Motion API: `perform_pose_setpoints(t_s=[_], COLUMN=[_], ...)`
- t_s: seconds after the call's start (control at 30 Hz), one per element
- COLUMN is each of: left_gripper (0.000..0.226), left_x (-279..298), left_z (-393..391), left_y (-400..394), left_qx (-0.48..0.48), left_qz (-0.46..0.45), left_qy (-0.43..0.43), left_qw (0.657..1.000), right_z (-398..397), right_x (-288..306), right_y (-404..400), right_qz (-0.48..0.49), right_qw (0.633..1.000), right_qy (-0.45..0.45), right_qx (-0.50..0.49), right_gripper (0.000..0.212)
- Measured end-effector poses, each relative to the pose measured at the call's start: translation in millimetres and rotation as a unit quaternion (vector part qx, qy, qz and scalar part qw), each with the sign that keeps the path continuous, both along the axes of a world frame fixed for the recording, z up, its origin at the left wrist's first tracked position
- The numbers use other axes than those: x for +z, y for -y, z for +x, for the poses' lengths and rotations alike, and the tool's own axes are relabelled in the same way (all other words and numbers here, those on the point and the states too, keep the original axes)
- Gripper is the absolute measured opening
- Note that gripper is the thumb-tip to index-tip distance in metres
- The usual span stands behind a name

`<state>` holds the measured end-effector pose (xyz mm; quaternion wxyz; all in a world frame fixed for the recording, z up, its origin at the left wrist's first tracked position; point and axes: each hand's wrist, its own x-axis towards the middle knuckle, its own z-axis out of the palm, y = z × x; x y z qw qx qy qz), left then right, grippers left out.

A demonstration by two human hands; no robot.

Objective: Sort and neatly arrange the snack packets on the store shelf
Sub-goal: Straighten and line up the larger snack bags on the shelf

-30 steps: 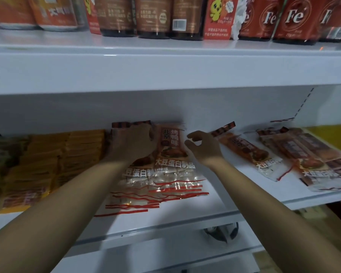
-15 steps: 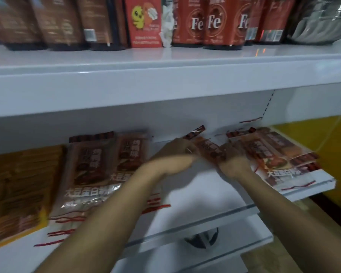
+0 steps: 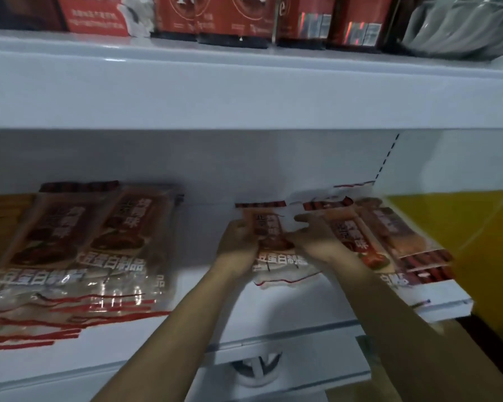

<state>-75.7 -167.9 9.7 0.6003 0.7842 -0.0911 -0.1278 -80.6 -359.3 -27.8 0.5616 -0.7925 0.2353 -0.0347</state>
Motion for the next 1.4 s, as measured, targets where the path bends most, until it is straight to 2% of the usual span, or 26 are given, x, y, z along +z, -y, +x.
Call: perform_pose_setpoints(t_s=[0.07, 0.17, 0.37, 0.63, 0.73, 0.83, 0.93, 1.03, 1.07, 1.13, 1.2, 1.4], left_gripper=[0.025, 0.032, 0.034, 0.023, 0.023, 0.014, 0.018, 0.016, 0.016, 0.013, 0.011, 0.018], left_x=[-8, -14, -6, 24, 32, 37, 42, 44, 43, 43, 44, 46], left_z=[-1, -6, -7, 9, 14, 20, 28, 40, 47, 57, 65, 74], left_y=[-2, -8, -40, -125, -159, -193, -227, -264, -277, -300, -318, -346], left_qx=[0.022, 0.037, 0.052, 0.075, 0.112, 0.114, 0.117, 0.114, 0.113, 0.117, 0.116, 0.114], left_qz=[-0.018, -0.033, -0.027, 0.082, 0.11, 0.169, 0.204, 0.202, 0.212, 0.243, 0.26, 0.306], left_qy=[0.013, 0.038, 0.08, 0.185, 0.215, 0.239, 0.263, 0.252, 0.237, 0.204, 0.191, 0.173], left_qw=[1.0, 0.998, 0.995, 0.976, 0.964, 0.949, 0.936, 0.94, 0.941, 0.941, 0.939, 0.929], right_z=[-11, -25, -39, -30, -24, -16, -6, 6, 10, 19, 31, 61], right_x=[0, -3, 0, 38, 48, 54, 55, 58, 61, 69, 76, 74], right_y=[-6, -15, -47, -117, -149, -181, -210, -235, -244, -263, -281, -314], right_qz=[0.083, 0.189, 0.291, 0.305, 0.271, 0.207, 0.128, -0.002, -0.067, -0.188, -0.264, -0.348], right_qw=[0.996, 0.974, 0.934, 0.928, 0.94, 0.959, 0.974, 0.979, 0.975, 0.955, 0.93, 0.898], right_qy=[0.044, 0.119, 0.194, 0.213, 0.209, 0.194, 0.189, 0.202, 0.2, 0.182, 0.18, 0.144], right_qx=[-0.006, -0.034, -0.069, -0.01, -0.016, -0.01, 0.002, 0.038, 0.068, 0.14, 0.182, 0.23], right_gripper=[0.055, 0.053, 0.044, 0.042, 0.037, 0.03, 0.019, 0.026, 0.027, 0.017, 0.01, 0.026])
